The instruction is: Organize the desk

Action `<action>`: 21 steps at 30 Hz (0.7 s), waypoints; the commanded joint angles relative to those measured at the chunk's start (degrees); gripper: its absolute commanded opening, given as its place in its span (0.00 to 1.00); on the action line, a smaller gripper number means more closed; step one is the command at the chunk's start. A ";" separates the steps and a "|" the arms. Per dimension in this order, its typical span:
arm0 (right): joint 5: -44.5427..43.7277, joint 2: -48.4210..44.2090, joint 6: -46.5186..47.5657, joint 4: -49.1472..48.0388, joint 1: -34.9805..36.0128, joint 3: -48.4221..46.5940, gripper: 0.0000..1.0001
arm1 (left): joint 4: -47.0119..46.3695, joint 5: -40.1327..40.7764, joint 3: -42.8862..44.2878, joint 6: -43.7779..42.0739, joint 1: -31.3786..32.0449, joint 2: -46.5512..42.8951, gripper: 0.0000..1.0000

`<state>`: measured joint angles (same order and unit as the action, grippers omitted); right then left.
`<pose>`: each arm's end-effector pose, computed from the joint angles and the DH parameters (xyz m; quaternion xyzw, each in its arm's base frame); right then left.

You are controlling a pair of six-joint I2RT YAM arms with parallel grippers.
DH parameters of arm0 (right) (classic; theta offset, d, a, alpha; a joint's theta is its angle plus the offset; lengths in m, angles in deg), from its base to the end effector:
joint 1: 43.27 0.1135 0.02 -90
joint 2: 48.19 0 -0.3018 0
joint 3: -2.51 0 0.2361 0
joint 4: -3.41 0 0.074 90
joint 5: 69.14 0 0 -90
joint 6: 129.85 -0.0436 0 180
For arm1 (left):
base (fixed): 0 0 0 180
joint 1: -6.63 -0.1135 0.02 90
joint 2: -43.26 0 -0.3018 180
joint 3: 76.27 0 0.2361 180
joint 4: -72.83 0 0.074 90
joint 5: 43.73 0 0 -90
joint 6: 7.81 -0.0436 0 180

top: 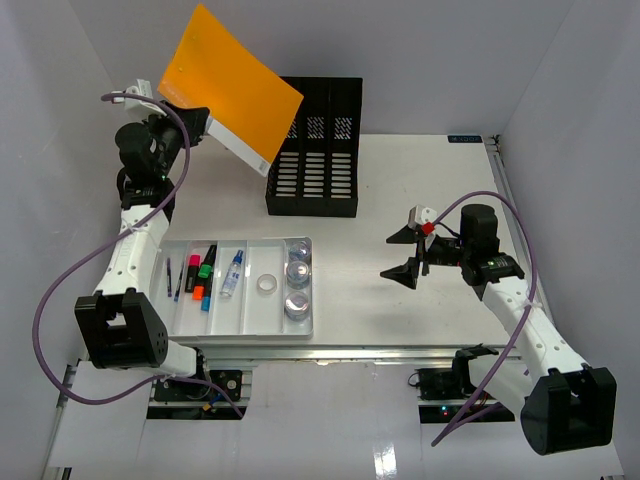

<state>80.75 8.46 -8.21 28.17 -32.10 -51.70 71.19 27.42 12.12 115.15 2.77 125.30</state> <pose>0.1646 0.0710 0.3117 -0.5121 0.5937 0.3391 0.5200 0.3272 0.0080 0.4545 -0.0872 0.6532 -0.2910 0.6936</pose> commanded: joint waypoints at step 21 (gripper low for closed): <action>2.17 0.39 0.09 -2.22 -0.77 0.72 0.90 | 0.96 7.39 -4.03 -7.88 0.05 -4.99 0.00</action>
<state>81.35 8.54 -8.21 27.86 -32.44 -51.63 73.08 31.46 8.88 110.02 2.90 123.24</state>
